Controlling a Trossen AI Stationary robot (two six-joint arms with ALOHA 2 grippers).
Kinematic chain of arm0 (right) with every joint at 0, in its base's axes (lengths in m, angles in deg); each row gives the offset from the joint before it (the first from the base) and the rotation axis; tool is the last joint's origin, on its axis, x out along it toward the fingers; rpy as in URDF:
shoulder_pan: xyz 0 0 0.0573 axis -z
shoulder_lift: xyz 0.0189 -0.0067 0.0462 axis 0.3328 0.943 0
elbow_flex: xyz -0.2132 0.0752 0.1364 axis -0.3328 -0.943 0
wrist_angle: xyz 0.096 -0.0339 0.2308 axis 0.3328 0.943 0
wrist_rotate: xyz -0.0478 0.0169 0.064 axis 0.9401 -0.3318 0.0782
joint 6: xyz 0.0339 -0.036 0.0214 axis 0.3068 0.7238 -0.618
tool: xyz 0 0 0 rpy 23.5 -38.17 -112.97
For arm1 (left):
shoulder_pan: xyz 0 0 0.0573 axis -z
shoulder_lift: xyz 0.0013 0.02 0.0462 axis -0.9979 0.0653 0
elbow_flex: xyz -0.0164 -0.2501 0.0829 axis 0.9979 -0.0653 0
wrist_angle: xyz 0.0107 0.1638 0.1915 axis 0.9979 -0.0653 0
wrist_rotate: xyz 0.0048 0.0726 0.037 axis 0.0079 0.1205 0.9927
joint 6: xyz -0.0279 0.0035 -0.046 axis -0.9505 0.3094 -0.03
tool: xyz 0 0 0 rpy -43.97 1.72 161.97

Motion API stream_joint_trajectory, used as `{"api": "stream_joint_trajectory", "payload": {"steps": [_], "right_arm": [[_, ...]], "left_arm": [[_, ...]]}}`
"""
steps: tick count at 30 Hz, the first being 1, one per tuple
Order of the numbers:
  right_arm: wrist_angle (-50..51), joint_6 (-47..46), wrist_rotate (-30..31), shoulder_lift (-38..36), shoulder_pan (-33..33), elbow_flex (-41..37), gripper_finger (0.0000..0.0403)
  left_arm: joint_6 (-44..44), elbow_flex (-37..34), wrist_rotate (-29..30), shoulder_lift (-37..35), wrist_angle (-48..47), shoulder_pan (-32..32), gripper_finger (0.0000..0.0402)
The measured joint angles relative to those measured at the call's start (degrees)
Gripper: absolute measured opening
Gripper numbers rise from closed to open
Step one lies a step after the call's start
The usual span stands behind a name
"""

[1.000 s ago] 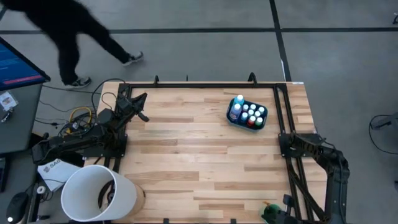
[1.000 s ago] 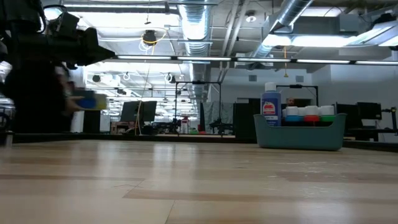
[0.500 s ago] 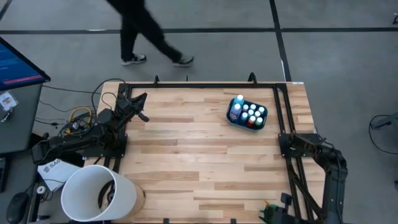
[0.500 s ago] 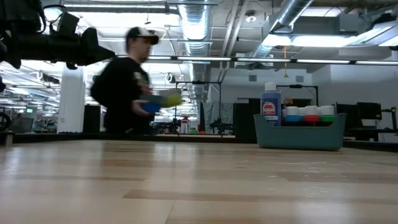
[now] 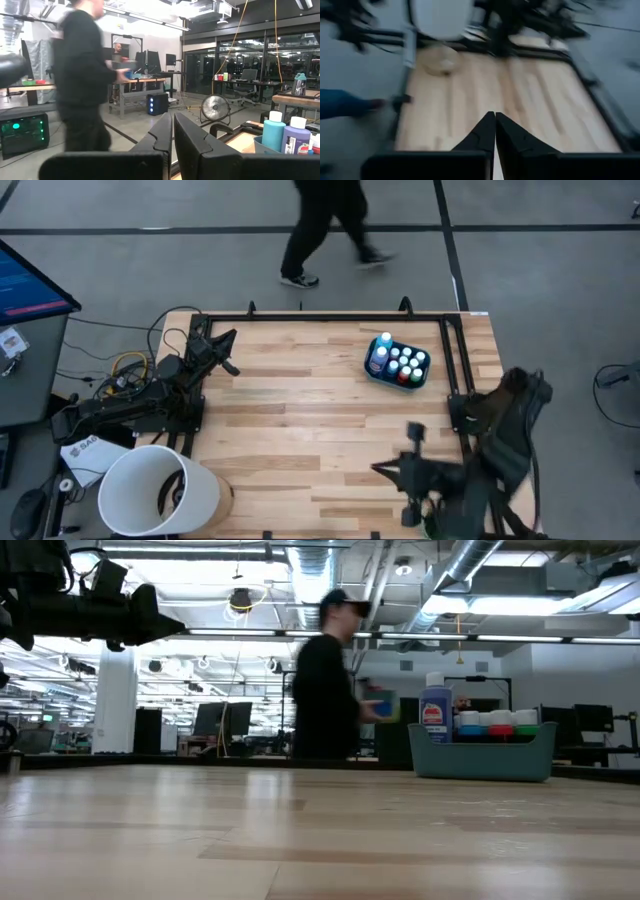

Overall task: Pick & Place Paint Supplies
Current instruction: Return to Home Position

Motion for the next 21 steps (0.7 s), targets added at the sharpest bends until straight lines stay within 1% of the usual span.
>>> {"api": "stream_joint_trajectory", "payload": {"steps": [2, 4, 6, 8, 12, 15, 19, 21], "right_arm": [[-6.62, 9.43, -7.64, -2.09, 3.98, 0.05, 0.0006], [-11.07, 17.34, -15.75, -3.3, 7.99, 0.11, 0.0002], [-12.91, 22.49, -23.11, -3.75, 11.74, 0.07, 0.0003], [-12.93, 24.55, -28.38, -4.03, 14.9, 0.03, 0.0001], [-12.4, 27.56, -34.29, -4.69, 18.99, 0.02, 0.0001], [-11.04, 28.18, -37.72, -5.3, 20.63, -0.1, 0.0001], [-9.17, 29.07, -38.05, -7.41, 20.88, -0.17, 0.0001], [-10.49, 29.25, -37.92, -9.44, 20.88, -1.82, 0.0]], "left_arm": [[0.02, 0.0, 0.0, 0.0, -0.01, -0.01, 0.0008], [0.01, -0.01, 0.0, 0.01, -0.01, 0.0, 0.0008], [0.02, 0.0, 0.0, 0.0, -0.01, -0.01, 0.0008], [0.0, 0.0, 0.0, 0.0, 0.01, -0.01, 0.0008], [0.0, -0.02, 0.0, 0.0, -0.01, 0.01, 0.0008], [0.0, 0.0, 0.0, 0.0, 0.0, -0.01, 0.0008], [0.0, -0.01, 0.0, 0.0, -0.01, 0.01, 0.0008], [0.01, -0.01, 0.0, 0.0, 0.0, -0.01, 0.0008]]}}
